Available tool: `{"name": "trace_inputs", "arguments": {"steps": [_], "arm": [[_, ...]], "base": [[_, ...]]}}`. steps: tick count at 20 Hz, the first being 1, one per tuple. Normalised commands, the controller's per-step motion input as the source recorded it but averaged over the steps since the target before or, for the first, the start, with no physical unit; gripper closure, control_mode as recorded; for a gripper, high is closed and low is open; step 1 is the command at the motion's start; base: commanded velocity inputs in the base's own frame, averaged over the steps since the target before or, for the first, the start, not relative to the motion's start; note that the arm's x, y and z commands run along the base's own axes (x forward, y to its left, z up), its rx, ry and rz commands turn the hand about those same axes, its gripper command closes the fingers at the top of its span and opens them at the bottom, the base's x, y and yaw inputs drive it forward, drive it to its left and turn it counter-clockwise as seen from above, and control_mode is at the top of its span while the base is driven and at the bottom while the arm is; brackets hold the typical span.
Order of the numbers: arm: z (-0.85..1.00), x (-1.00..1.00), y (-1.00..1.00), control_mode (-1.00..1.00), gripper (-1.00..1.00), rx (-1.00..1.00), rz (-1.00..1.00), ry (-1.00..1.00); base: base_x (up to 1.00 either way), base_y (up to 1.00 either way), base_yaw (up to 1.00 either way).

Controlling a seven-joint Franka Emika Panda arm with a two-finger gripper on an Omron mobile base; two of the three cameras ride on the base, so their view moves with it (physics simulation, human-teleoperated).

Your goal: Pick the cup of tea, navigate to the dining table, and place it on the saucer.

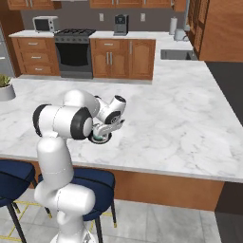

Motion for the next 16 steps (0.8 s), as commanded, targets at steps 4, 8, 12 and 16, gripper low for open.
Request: {"name": "trace_inputs", "arguments": {"steps": [4, 8, 12, 16], "arm": [[0.00, 0.00, 0.00, -1.00, -1.00, 0.00, 0.00, 0.00], [0.00, 0.00, 0.00, -1.00, -1.00, 0.00, 0.00, 0.00], [-0.01, 0.00, -0.04, -1.00, -1.00, 0.00, 0.00, 0.00], [0.32, 0.00, -0.05, -1.00, -1.00, 0.03, 0.00, -0.02]], "base": [[0.00, 0.00, 0.00], [0.00, 0.00, 0.00], [0.00, 0.00, 0.00], [0.00, 0.00, 0.00]]}}
